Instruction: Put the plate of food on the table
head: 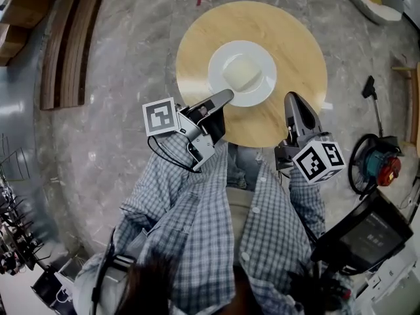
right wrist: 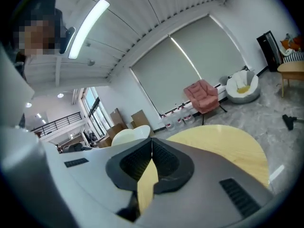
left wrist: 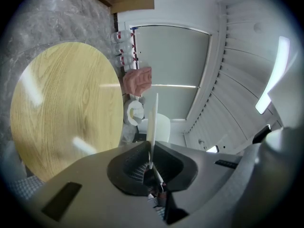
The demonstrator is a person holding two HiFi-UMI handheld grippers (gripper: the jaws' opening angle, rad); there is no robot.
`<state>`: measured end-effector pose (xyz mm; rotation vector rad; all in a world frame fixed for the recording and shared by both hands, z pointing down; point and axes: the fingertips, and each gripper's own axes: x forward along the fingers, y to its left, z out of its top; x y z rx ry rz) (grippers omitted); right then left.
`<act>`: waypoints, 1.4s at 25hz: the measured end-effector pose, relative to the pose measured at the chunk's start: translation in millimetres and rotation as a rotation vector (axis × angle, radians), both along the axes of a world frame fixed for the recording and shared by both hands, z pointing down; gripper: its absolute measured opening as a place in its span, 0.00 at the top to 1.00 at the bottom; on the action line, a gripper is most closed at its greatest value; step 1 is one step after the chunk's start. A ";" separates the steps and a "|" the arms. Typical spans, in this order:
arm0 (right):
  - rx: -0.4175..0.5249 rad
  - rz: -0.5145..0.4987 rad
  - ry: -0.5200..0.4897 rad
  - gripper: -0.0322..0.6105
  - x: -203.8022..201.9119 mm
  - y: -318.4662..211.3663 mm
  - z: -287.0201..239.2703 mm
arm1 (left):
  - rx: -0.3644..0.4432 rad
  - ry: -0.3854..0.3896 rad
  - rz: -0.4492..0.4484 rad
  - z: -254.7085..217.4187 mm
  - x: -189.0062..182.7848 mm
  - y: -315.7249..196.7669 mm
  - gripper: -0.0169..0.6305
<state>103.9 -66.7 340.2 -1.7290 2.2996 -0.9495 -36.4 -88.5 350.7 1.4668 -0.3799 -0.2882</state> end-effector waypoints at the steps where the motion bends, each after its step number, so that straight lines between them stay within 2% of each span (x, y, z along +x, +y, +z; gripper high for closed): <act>1: -0.017 0.003 -0.011 0.94 0.6 -1.7 3.0 | 0.002 -0.001 -0.002 -0.2 0.1 -0.7 0.94; 8: -0.047 -0.020 -0.211 0.94 20.0 -23.8 -2.6 | 0.008 -0.002 -0.023 -7.4 21.2 -12.6 0.94; 13: -0.075 -0.099 -0.318 0.82 10.7 -38.9 -6.5 | 0.013 0.014 -0.038 -10.4 28.7 -23.1 0.94; 17: -0.094 -0.141 -0.403 0.81 18.3 -45.8 -3.5 | 0.020 0.011 -0.040 -6.7 46.6 -28.3 0.94; 22: -0.107 -0.159 -0.442 0.81 19.0 -51.2 -3.3 | 0.019 0.012 -0.038 -7.7 55.1 -30.0 0.94; 27: -0.107 -0.176 -0.424 0.82 10.9 -51.5 -4.3 | 0.012 0.018 -0.034 -7.0 53.8 -27.7 0.94; 35: -0.133 -0.143 -0.454 0.85 13.7 -54.5 8.0 | 0.006 0.001 -0.028 4.0 55.3 -29.1 0.94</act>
